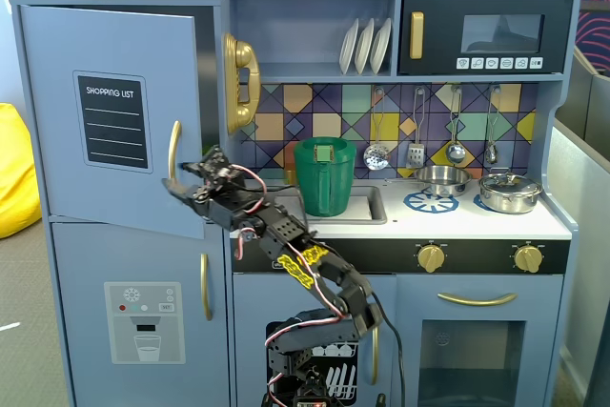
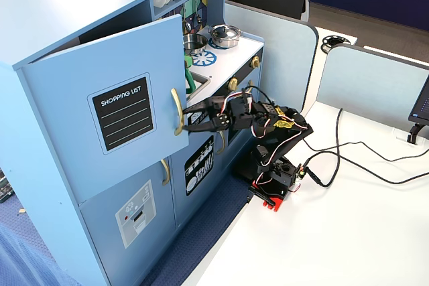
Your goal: Open the left cabinet door
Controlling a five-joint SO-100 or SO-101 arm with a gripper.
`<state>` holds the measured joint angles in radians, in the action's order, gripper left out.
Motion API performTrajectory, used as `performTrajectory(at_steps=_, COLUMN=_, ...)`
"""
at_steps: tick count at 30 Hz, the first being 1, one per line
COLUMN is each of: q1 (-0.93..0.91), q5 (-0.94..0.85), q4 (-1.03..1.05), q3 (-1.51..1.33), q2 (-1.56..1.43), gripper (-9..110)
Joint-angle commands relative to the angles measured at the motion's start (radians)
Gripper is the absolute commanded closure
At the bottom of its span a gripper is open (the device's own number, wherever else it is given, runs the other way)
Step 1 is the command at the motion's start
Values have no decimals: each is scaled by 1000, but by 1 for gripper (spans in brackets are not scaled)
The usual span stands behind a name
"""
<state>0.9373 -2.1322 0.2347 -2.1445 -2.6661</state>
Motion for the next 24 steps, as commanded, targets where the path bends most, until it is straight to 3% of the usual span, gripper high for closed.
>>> performTrajectory(at_steps=1, q1=-61, q5=0, q4=32, q3=0, q2=-94, gripper=94)
performTrajectory(at_steps=13, q1=-233, q5=63, q4=123, q3=49, q2=-137, gripper=95)
performTrajectory(at_steps=24, q1=-310, q5=103, q4=14, q3=46, q2=28, gripper=95)
